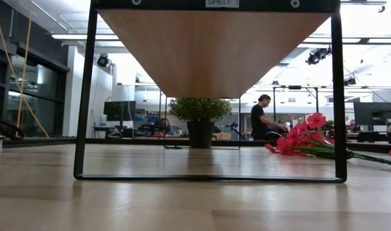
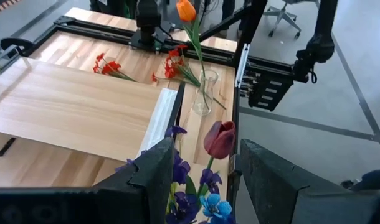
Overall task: Pick and place flowers into a vace then onto a shelf
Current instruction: Put the top red flowers into the right transparent vase
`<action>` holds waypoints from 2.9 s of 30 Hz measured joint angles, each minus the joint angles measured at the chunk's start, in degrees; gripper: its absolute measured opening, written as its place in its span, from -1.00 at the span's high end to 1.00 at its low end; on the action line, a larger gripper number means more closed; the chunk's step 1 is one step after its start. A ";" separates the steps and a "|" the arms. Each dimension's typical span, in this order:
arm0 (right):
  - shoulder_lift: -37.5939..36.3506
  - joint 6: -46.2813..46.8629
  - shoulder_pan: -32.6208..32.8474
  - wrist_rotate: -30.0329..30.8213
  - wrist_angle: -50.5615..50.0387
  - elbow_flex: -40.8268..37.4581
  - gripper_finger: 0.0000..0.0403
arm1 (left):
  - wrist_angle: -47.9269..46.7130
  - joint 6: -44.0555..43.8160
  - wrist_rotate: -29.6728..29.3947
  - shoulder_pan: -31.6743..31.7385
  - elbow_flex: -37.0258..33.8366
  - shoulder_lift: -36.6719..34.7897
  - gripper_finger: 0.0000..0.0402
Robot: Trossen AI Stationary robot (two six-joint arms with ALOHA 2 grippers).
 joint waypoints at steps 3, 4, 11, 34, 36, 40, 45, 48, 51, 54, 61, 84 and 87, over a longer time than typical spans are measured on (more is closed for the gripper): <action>2.78 -1.93 -3.67 -4.64 0.76 -1.99 0.32 | 0.01 -0.03 -0.98 0.00 0.00 0.00 -0.08; 3.67 -1.12 -4.84 -6.62 -0.11 -2.86 0.32 | 0.01 -0.02 -1.00 0.00 0.00 0.00 -0.08; 5.05 1.92 -12.13 -20.51 -0.43 -12.45 0.32 | 0.21 -1.66 -1.05 0.00 0.00 0.00 -0.08; -0.84 17.79 -14.05 -50.16 28.48 -40.17 0.32 | 0.21 -1.68 -1.07 0.00 0.00 0.00 -0.08; -0.19 18.17 -14.00 -51.78 30.51 -41.62 0.32 | 0.21 -1.67 -1.09 0.00 0.00 0.00 -0.08; 1.19 20.56 -14.07 -52.62 32.49 -42.61 0.32 | 0.21 -1.66 -1.08 0.00 0.00 0.00 -0.08; 3.19 21.68 -14.01 -54.61 34.28 -42.63 0.32 | 0.15 -1.28 -1.08 0.00 0.00 0.00 -0.08; 4.89 23.88 -14.01 -55.10 34.41 -42.63 0.32 | -0.05 -1.22 -1.07 0.00 0.00 0.00 -0.08; 6.90 24.43 -13.98 -55.84 34.85 -42.63 0.32 | -0.03 -1.22 -1.07 0.00 0.00 0.00 -0.08; 9.20 24.21 -13.98 -56.40 35.70 -42.63 0.32 | -0.03 -1.20 -1.08 0.00 0.00 0.00 -0.08; 14.22 23.94 -14.19 -55.95 36.86 -42.62 0.32 | -0.03 -1.20 -1.07 0.00 0.00 0.00 -0.08; 25.64 23.98 -14.85 -56.39 39.54 -42.59 0.32 | -0.05 -1.20 2.52 -0.02 0.00 0.00 -0.08; 26.22 23.92 -15.83 -56.39 39.58 -42.58 0.32 | -0.04 -1.21 3.73 -0.02 0.00 0.00 -0.08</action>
